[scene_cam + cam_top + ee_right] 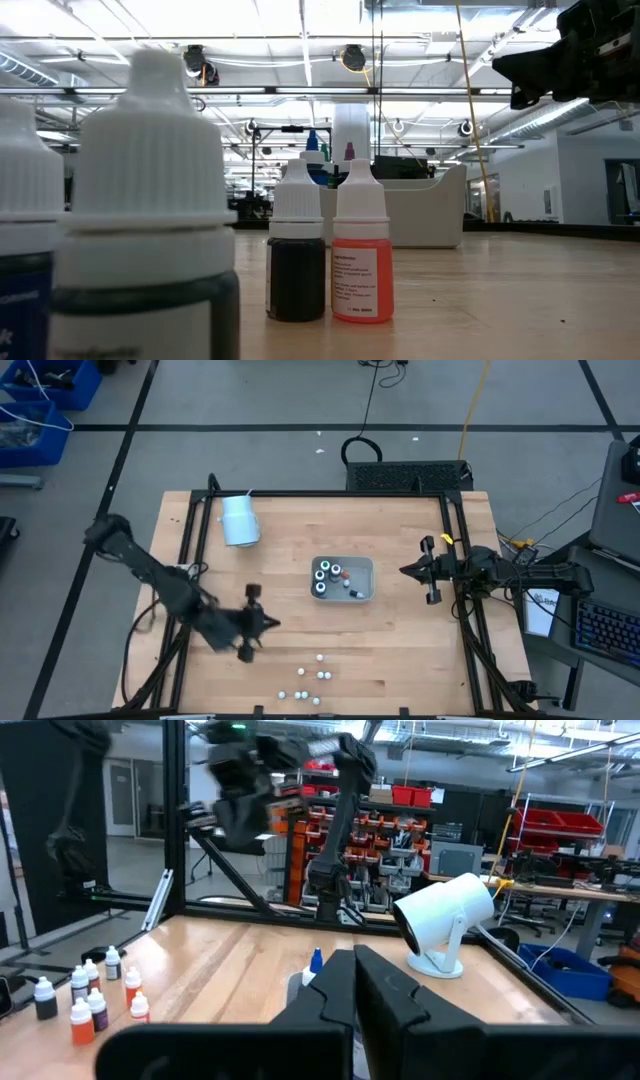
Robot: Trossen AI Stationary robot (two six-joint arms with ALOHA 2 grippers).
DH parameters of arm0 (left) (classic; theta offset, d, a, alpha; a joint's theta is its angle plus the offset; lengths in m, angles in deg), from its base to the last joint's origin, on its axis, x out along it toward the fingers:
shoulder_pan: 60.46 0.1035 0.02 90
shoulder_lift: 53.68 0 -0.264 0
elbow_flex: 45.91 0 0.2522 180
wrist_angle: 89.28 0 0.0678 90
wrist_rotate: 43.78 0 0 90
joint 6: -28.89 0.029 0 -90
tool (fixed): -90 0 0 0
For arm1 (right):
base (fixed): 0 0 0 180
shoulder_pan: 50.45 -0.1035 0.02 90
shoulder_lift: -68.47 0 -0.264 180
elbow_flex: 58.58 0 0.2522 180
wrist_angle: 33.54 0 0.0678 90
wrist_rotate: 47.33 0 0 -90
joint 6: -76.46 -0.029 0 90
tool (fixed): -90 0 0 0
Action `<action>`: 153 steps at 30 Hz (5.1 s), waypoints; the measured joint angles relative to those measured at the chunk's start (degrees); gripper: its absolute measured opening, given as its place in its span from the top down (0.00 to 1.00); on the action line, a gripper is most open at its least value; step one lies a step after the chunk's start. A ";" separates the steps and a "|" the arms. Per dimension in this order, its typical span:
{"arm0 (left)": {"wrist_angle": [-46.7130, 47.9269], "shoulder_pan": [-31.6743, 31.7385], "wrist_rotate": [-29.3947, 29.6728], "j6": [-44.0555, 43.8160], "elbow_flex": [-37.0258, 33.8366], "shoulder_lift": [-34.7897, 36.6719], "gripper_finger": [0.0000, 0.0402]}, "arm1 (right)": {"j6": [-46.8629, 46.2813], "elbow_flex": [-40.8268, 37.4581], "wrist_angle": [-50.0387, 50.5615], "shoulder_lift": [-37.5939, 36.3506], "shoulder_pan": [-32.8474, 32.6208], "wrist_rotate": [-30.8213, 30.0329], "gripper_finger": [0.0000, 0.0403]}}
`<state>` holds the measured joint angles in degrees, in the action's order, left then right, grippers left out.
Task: Pick & Place food coloring
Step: Put the small black food coloring bottle into the bin
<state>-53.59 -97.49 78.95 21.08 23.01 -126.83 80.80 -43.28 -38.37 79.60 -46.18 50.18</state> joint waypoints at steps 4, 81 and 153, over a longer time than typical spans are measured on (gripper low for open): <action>16.10 -2.28 -1.62 -13.04 12.50 -11.60 0.94 | -0.04 0.00 0.00 0.00 0.00 0.01 1.00; 21.37 -3.86 -37.99 -24.17 36.39 -48.29 0.73 | -0.62 -0.07 2.14 0.02 0.01 0.01 1.00; -16.88 26.05 -20.63 -1.58 2.66 -9.34 0.85 | -1.70 -0.07 1.46 0.09 0.01 -0.27 1.00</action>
<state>-70.46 -71.44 58.32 19.50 25.67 -136.18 79.09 -43.35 -36.91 79.69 -46.17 49.90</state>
